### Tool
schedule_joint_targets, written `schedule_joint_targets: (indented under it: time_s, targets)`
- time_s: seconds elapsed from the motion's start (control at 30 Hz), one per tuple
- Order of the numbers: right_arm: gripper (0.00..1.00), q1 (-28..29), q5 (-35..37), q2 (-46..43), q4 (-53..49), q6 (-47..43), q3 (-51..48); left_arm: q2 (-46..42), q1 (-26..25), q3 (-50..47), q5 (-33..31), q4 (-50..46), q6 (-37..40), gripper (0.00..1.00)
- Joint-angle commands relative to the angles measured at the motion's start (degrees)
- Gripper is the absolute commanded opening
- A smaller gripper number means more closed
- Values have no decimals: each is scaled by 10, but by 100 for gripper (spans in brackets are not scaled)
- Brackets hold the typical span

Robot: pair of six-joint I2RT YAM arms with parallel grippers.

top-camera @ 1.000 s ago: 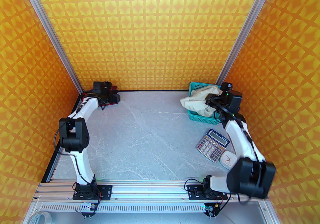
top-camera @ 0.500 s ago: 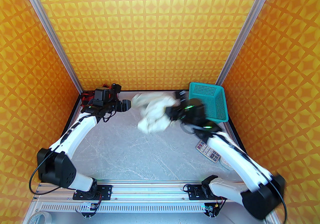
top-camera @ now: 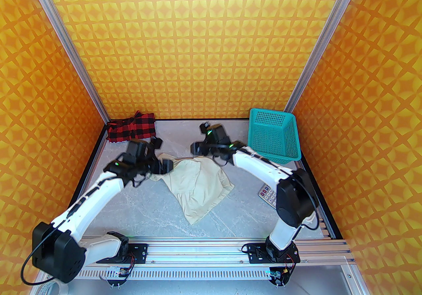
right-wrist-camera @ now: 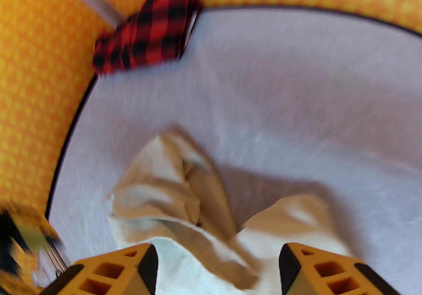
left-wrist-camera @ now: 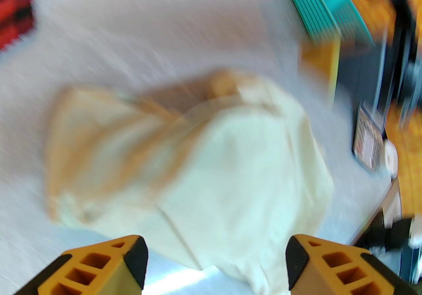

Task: Fold and stack the mixed laundry pile

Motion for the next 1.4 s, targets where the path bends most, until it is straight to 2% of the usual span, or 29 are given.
schedule_joint_targets:
  time_s: [0.0, 0.13, 0.2, 0.37, 0.5, 0.6, 0.73, 0.77, 0.83, 0.87, 0.93, 1.07, 1.13, 1.2, 1.37]
  targets:
    - [65, 2, 20, -81, -107, -13, -76, -9, -12, -57, -36, -16, -47, 74]
    - [66, 67, 28, -160, -134, 1, -202, -10, -7, -104, -41, 22, -75, 76]
    - [68, 88, 28, -184, -132, 27, -266, 11, -12, -108, -20, 35, -76, 77]
    - [72, 80, 70, -238, -110, 98, -365, 33, -59, -125, -5, 79, -103, 78]
    - [70, 51, 4, -193, -3, 140, -394, 38, -65, -158, 13, 163, -125, 75]
    - [65, 53, -60, -110, 48, 157, -362, 52, -66, -156, 13, 196, -124, 71]
    - [56, 61, -60, -31, 75, 153, -315, 100, -66, -138, 39, 246, -120, 60]
    - [50, 62, -56, -14, 77, 149, -301, 112, -65, -133, 41, 259, -121, 56]
    - [30, 60, -54, 2, 68, 144, -275, 122, -65, -117, 41, 264, -120, 49]
    - [18, 60, -55, 2, 58, 137, -258, 120, -65, -106, 41, 262, -118, 49]
    - [2, 60, -54, -19, 29, 126, -225, 103, -65, -89, 39, 247, -109, 49]
    - [0, 58, -36, -91, -30, 95, -134, 51, -55, -62, 24, 195, -86, 48]
    - [0, 57, -35, -110, -39, 84, -79, 33, -44, -46, 23, 164, -73, 57]
    - [0, 52, -29, -112, -35, 80, -22, 16, -29, -33, 20, 136, -63, 71]
    - [0, 39, 0, -64, -36, 80, 119, -17, 1, -17, 19, 93, -36, 72]
